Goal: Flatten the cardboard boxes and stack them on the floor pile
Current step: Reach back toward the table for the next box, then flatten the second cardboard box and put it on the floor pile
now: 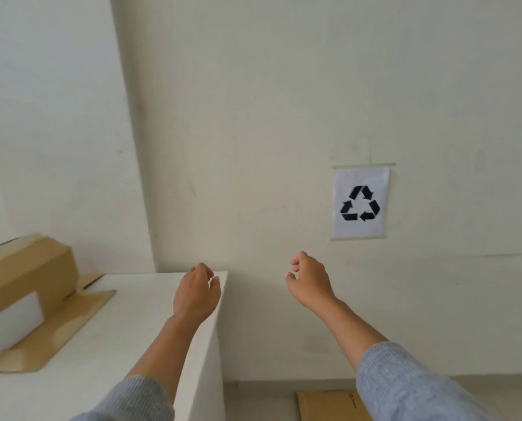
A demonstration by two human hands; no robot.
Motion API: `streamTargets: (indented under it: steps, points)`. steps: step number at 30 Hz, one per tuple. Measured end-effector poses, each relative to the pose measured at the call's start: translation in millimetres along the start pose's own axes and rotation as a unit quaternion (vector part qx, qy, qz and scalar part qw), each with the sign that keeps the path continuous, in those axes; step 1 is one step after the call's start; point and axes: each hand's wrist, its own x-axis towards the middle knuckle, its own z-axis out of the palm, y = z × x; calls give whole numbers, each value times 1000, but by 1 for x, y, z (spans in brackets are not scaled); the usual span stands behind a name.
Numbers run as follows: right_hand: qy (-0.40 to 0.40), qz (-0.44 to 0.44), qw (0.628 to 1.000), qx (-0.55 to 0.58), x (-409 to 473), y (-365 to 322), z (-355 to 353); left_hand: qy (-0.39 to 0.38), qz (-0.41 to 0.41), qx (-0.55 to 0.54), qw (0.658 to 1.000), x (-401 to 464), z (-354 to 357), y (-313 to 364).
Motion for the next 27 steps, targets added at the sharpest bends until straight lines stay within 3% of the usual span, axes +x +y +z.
streamTargets:
  steps: [9, 16, 24, 27]
  points:
    - [-15, -59, 998, 25, 4, -179, 126, 58, -39, 43, 997, 64, -143, -175]
    - [-10, -11, 998, 60, 22, -321, 261, 25, -8, 79, 996, 150, -245, -335]
    - [-40, 11, 997, 68, 26, -415, 382, 55, 55, 136, 988, 205, -315, -452]
    - [-61, 9, 996, 71, 29, -438, 412, 34, 61, 166, 984, 210, -326, -482]
